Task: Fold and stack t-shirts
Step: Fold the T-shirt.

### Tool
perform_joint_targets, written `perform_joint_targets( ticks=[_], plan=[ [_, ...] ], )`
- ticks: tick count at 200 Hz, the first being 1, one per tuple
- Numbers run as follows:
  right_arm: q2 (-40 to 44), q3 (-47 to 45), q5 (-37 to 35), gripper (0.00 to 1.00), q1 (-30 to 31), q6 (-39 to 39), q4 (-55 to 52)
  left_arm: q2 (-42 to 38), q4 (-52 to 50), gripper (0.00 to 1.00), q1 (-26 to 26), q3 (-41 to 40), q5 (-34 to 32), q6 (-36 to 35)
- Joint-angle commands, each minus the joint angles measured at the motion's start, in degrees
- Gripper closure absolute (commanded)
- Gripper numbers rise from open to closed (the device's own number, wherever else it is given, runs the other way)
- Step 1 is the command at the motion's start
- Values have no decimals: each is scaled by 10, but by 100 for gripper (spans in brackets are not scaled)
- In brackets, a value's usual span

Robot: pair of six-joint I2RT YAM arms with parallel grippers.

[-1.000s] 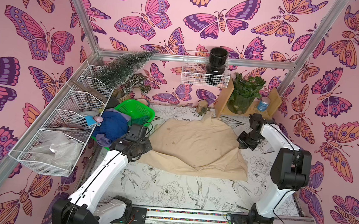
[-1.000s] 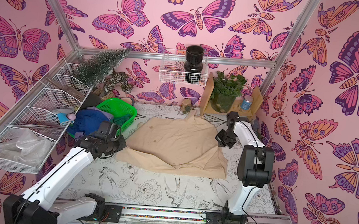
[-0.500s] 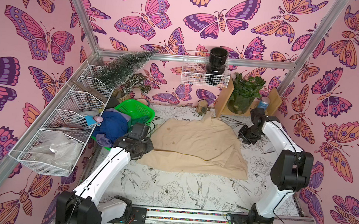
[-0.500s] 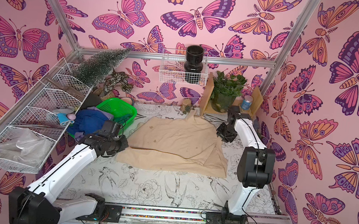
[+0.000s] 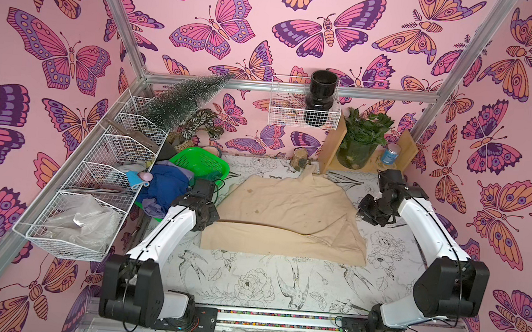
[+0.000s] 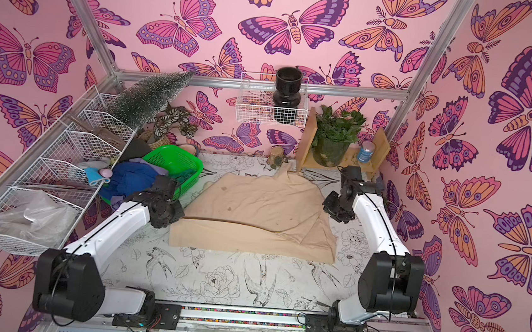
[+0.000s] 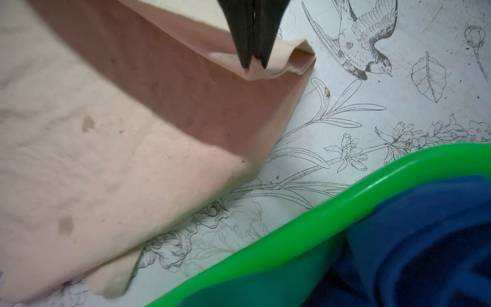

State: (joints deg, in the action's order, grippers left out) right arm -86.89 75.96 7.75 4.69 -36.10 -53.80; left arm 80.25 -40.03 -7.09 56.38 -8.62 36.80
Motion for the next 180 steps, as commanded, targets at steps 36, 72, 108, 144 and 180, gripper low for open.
perform_joint_targets(
  ticks=[36,72,108,144,180],
  plan=[
    [48,-40,17,62,4,9,-15,137,45,100,9,33,-12,-24],
    [69,-61,58,57,24,2,-33,164,26,89,9,60,-65,-18],
    [78,-94,81,58,60,-10,-37,157,12,70,10,62,-108,-8],
    [63,-123,87,60,109,-26,-20,102,8,68,1,43,-117,7],
    [2,-123,85,61,149,-33,3,26,6,67,-8,20,-91,1]
  ],
)
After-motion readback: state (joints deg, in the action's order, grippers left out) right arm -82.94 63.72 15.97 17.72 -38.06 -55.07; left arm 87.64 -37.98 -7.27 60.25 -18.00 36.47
